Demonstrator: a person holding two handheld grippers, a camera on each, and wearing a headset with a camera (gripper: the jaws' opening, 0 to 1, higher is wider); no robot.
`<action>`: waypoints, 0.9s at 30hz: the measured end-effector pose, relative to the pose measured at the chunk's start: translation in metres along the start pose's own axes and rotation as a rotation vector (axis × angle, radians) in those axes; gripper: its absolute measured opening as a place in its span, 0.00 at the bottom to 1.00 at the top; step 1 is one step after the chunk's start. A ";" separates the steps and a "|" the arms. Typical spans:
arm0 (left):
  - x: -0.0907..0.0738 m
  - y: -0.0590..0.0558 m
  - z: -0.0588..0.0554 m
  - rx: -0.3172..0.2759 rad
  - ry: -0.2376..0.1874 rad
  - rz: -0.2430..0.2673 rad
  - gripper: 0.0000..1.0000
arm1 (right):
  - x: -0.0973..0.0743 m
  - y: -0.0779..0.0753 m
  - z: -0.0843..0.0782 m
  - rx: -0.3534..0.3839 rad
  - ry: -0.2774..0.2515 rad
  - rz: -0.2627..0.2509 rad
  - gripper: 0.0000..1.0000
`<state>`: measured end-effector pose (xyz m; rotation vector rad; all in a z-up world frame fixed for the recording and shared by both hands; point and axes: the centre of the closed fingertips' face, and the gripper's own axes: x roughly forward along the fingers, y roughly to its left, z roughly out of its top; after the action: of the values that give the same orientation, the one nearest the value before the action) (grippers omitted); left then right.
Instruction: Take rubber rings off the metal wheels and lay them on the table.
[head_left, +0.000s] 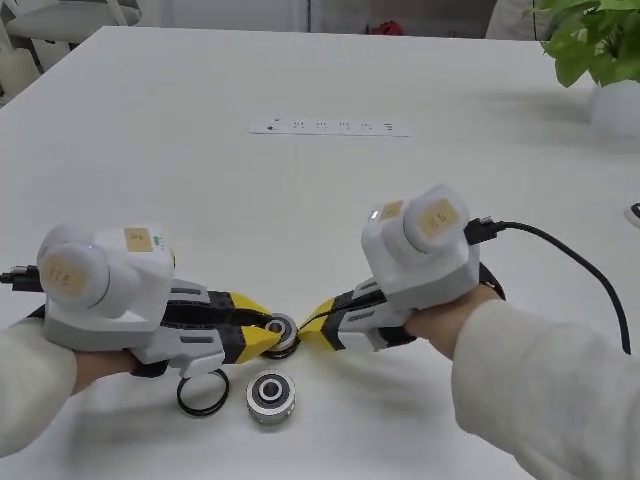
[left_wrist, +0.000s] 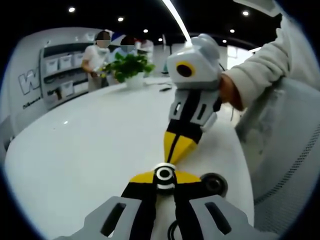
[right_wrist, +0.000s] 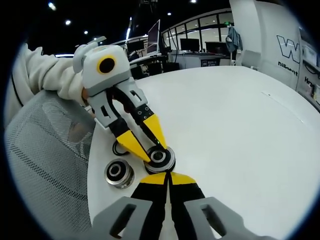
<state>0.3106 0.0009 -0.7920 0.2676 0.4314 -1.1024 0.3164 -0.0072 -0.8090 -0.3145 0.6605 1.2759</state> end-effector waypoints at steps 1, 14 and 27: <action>0.000 0.000 0.000 0.001 0.001 0.000 0.13 | 0.000 -0.001 0.000 0.011 -0.001 0.000 0.00; 0.000 0.000 0.000 0.003 0.002 0.001 0.13 | -0.005 -0.004 0.008 0.271 -0.086 0.031 0.00; 0.000 0.001 0.000 0.009 0.000 0.002 0.13 | -0.005 -0.001 0.011 0.334 -0.091 0.043 0.00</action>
<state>0.3109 0.0018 -0.7922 0.2762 0.4262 -1.1023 0.3201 -0.0050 -0.7972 0.0315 0.7914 1.1897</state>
